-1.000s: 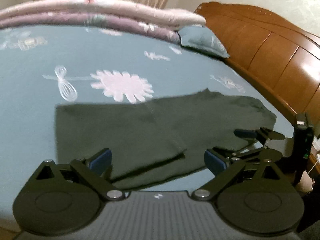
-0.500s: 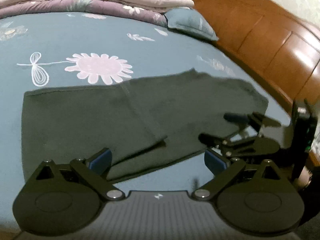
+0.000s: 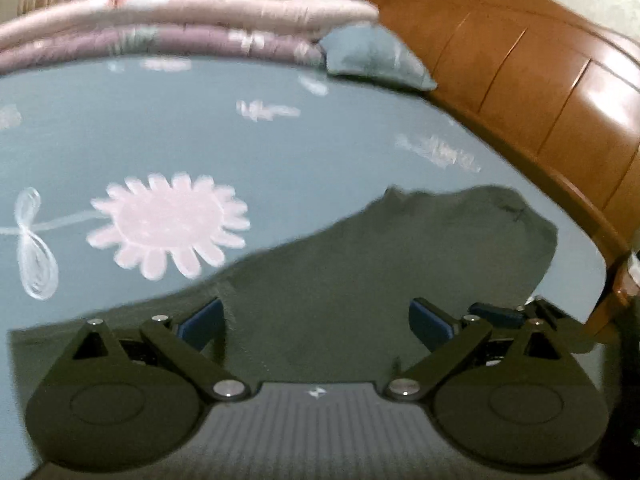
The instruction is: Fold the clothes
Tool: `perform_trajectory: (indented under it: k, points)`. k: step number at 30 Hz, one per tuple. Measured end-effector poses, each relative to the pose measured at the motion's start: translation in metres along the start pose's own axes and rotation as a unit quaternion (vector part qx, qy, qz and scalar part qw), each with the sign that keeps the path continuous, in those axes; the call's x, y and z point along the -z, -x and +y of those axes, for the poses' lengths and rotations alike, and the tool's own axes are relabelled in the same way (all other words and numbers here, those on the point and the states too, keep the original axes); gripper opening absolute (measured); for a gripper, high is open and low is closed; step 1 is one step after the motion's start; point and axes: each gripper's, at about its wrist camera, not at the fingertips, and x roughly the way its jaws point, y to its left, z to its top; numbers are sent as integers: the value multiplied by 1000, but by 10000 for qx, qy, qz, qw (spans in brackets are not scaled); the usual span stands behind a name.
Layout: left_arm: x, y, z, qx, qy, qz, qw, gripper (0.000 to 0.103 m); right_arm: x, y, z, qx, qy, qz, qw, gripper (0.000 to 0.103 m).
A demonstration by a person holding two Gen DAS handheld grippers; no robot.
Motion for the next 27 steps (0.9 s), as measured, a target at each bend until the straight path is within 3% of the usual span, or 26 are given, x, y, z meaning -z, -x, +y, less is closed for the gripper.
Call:
perform_trajectory:
  k: [2,7,14,18,23,27]
  points:
    - [1,-12,-1,-59,41,180,9998,99,1,1,-2,-45,10,-26,10000,103]
    - [-6,8,-10,-154,-125,142,9997,99,5,3,-4,-109,25,-125,9999,103]
    - [-2,21,19,-1043,157,221,9942,99,9,4,-4,-150,28,-278,9995,103]
    - [4,11,32,-1297,140,326,9909,99,11,5,-4,-157,48,-325,9993,103]
    - [6,37,27,-1203,-89,-111,9926,99,14,6,-2,-127,56,-428,9990,103]
    - [13,65,44,-1169,319,-297,9922,99,14,7,-2,-121,41,-452,9989,103]
